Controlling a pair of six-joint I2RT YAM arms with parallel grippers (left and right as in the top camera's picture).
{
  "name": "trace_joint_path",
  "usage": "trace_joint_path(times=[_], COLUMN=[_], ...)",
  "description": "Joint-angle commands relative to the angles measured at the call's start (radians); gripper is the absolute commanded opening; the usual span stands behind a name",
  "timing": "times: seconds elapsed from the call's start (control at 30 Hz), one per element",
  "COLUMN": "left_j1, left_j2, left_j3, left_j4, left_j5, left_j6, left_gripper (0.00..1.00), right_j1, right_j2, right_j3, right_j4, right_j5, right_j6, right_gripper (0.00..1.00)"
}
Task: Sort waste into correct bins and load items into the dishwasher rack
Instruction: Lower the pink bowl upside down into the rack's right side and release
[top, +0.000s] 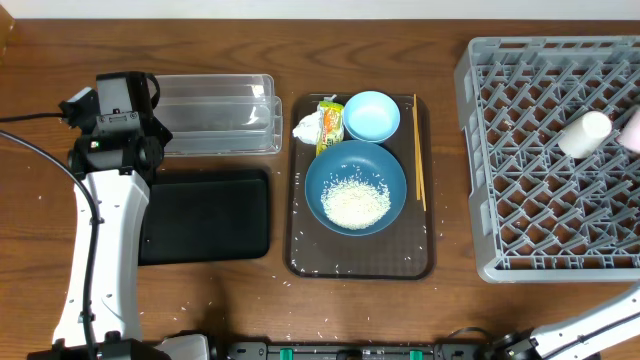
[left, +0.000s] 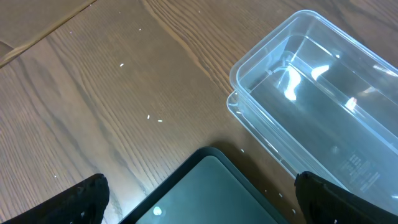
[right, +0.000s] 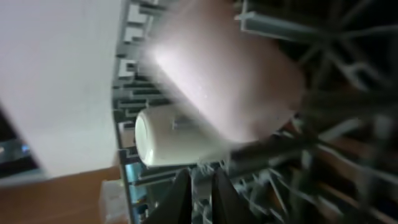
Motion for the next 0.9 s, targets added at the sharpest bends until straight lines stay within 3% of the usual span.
trace_joint_path(times=[0.0,0.37,0.53,0.67,0.87], left_j1=[0.002,0.002,0.002,0.002,0.002], left_j2=[0.002,0.002,0.002,0.002,0.002], left_j3=[-0.001,-0.001,-0.001,-0.001,-0.001], left_j4=[-0.003,-0.003,-0.003,-0.003,-0.003], left_j5=[-0.016,-0.016,-0.016,-0.016,-0.016], left_j6=[-0.005,-0.005,-0.005,-0.005,-0.005], left_gripper=[0.98,0.98,0.98,0.98,0.98], right_j1=[0.003,0.056,0.140,0.232,0.358], right_j2=[-0.149,-0.406,-0.433,-0.395,-0.283], right_j3=[0.003,0.003,0.003,0.003,0.003], right_j4=[-0.006,0.013,0.145,0.244,0.375], right_j5=[0.119,0.183,0.545,0.828,1.057], right_j6=[0.096,0.200,0.364,0.415,0.415], right_gripper=[0.12,0.15,0.05,0.03,0.19])
